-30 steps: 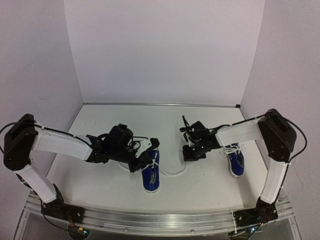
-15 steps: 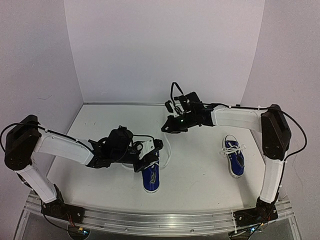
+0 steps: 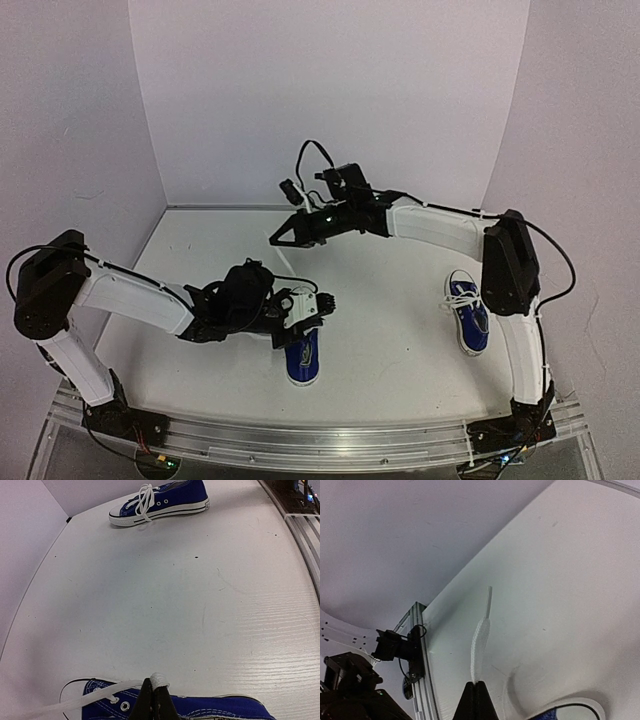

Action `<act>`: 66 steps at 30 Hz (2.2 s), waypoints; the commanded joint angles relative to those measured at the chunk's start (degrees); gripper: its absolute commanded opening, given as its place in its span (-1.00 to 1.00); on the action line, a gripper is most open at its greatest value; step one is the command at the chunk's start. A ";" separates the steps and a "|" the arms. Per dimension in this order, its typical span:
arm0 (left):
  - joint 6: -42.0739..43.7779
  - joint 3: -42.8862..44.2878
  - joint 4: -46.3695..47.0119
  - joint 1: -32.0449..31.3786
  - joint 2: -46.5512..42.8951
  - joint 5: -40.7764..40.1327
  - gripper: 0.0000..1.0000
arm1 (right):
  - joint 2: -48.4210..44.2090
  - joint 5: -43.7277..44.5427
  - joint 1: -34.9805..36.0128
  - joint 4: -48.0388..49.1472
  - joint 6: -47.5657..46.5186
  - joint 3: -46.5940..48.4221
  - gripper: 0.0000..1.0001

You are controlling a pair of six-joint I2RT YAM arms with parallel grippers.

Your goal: Tie the shoes

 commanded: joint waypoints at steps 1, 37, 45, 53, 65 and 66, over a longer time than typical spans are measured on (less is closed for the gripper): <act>2.56 0.50 3.09 -1.14 -0.48 -0.34 -1.00 | 3.81 -8.39 4.76 -0.15 0.19 6.63 -1.00; 0.99 2.27 -1.49 -2.66 1.46 -2.26 -1.00 | -3.73 -13.19 1.34 -1.89 3.99 3.24 0.03; -9.78 3.87 -2.92 2.45 2.89 0.58 -1.00 | -24.66 6.87 -7.58 -1.85 -2.78 -17.74 0.02; -19.58 3.90 0.20 8.91 3.56 6.11 -1.00 | -38.61 9.48 -7.53 -1.32 -7.95 -35.55 -0.11; -30.21 11.44 -2.49 14.43 11.87 16.62 -1.00 | -41.13 32.58 10.75 -6.68 -29.58 -41.26 -0.36; -31.30 11.98 -2.82 14.68 12.55 17.65 -1.00 | -40.27 34.01 12.20 -6.62 -31.62 -41.18 -0.37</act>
